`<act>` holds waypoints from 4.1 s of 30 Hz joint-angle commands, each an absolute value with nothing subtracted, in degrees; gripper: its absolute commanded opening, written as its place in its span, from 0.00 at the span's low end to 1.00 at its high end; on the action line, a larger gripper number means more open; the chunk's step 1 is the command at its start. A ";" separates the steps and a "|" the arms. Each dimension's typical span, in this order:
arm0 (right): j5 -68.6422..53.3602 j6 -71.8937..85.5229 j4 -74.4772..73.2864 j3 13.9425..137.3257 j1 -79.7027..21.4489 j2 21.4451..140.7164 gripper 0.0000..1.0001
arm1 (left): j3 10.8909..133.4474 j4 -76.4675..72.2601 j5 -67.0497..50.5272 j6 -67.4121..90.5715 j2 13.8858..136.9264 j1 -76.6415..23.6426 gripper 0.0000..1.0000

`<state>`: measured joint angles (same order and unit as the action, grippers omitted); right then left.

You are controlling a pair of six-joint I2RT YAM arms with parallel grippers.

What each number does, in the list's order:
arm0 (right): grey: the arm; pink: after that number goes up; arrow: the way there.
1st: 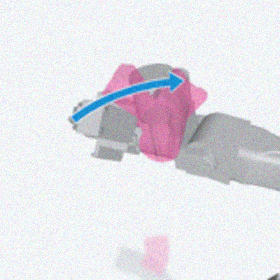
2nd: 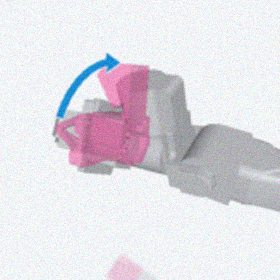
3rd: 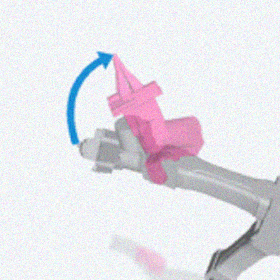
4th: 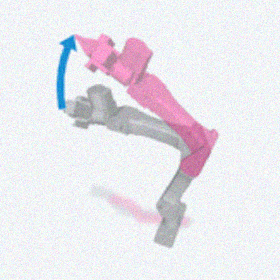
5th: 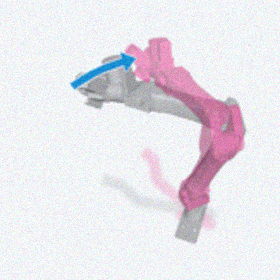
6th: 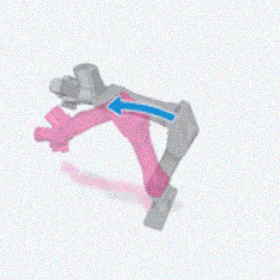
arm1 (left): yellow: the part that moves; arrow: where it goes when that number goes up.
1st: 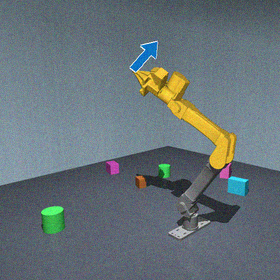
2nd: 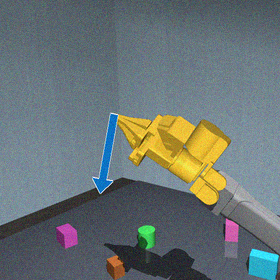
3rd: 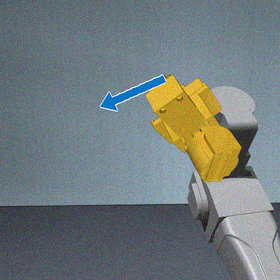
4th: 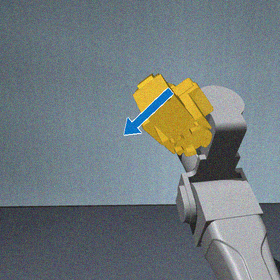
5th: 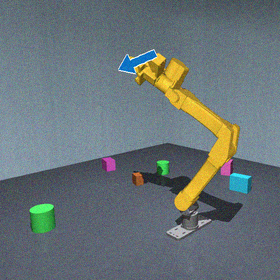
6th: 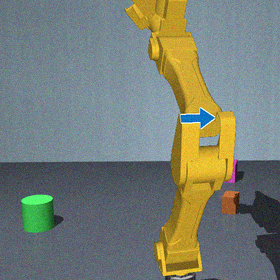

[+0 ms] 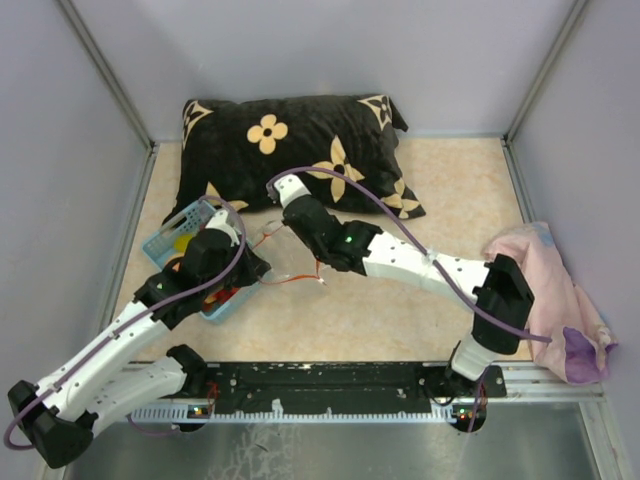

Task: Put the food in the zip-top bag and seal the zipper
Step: Open the zipper of the food storage bag, then pick up the fake fruit from the bin.

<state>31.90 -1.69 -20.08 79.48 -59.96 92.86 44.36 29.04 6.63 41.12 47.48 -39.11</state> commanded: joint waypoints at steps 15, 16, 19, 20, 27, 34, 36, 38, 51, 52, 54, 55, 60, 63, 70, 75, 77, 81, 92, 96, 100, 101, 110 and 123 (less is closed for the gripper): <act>38.95 1.03 -27.47 80.94 -56.50 87.86 0.00 | 44.50 35.08 18.76 40.78 42.12 -38.93 0.27; 38.67 1.49 -28.04 81.51 -56.47 88.23 0.00 | 44.41 34.33 18.32 40.64 41.29 -38.94 0.32; 38.56 2.55 -29.64 83.00 -56.50 89.32 0.00 | 44.52 32.50 17.35 40.43 39.62 -38.94 0.48; 38.86 2.65 -30.18 83.42 -56.49 89.62 0.00 | 44.71 32.28 17.51 40.52 39.23 -38.94 0.51; 45.91 4.18 -34.09 86.18 -56.43 91.63 0.00 | 47.42 33.20 19.24 38.92 37.99 -38.93 0.76; 51.44 4.62 -36.63 88.20 -56.44 93.34 0.00 | 49.69 33.82 19.14 35.64 36.66 -38.85 0.94; 51.95 4.81 -37.08 88.91 -56.49 94.08 0.00 | 49.78 32.57 17.82 34.15 35.74 -38.86 0.97; 52.05 5.23 -37.39 89.68 -56.48 95.98 0.00 | 49.92 32.27 17.50 33.78 35.03 -38.85 0.99; 55.89 8.24 -41.49 94.38 -55.85 101.46 0.00 | 49.99 35.40 20.84 36.36 36.70 -38.85 0.99; 56.19 8.28 -41.54 94.46 -55.82 101.19 0.00 | 49.94 36.41 21.80 37.51 37.40 -38.85 0.99; 56.34 7.87 -41.49 94.35 -55.82 100.62 0.00 | 49.85 38.00 23.68 39.25 38.70 -38.66 0.99; 56.23 7.75 -41.38 94.25 -55.83 100.32 0.00 | 49.76 38.70 24.59 39.72 39.38 -38.30 0.99; 54.72 6.89 -39.93 92.37 -55.85 98.30 0.00 | 49.63 40.25 23.89 38.67 42.55 -32.82 0.99; 54.01 6.71 -38.76 90.66 -55.83 97.25 0.00 | 49.42 38.92 19.34 36.07 45.14 -26.55 0.99; 53.26 6.71 -37.71 87.81 -55.83 95.34 0.00 | 50.91 34.50 12.90 30.30 51.69 -16.23 0.98; 52.18 6.85 -36.15 85.64 -55.83 93.22 0.00 | 52.78 32.59 7.39 27.89 56.80 -10.41 0.97; 51.60 6.96 -35.95 85.23 -55.86 93.18 0.00 | 54.41 32.61 4.40 26.72 58.75 -9.30 0.94; 51.07 6.92 -35.86 85.12 -55.82 93.67 0.00 | 55.59 33.40 -6.85 25.37 61.66 -9.31 0.91; 50.63 5.98 -34.63 85.18 -55.81 94.02 0.00 | 47.86 29.10 -16.42 27.93 65.74 -9.66 0.90; 50.60 5.50 -33.88 85.40 -55.82 94.13 0.00 | 47.42 29.30 -15.93 27.00 68.52 -9.67 0.90; 49.98 6.88 -34.72 85.68 -55.89 94.15 0.00 | 47.72 32.19 -10.66 25.05 70.22 -9.67 0.89; 49.81 7.00 -34.72 85.43 -55.90 94.13 0.00 | 47.66 32.70 -9.43 24.65 70.21 -9.59 0.89; 49.05 8.33 -35.46 84.03 -55.81 92.49 0.00 | 46.79 30.42 -12.63 23.10 70.82 -9.61 0.89; 47.84 9.91 -36.23 82.88 -55.82 92.44 0.00 | 45.77 24.10 -18.29 23.69 77.57 -9.84 0.84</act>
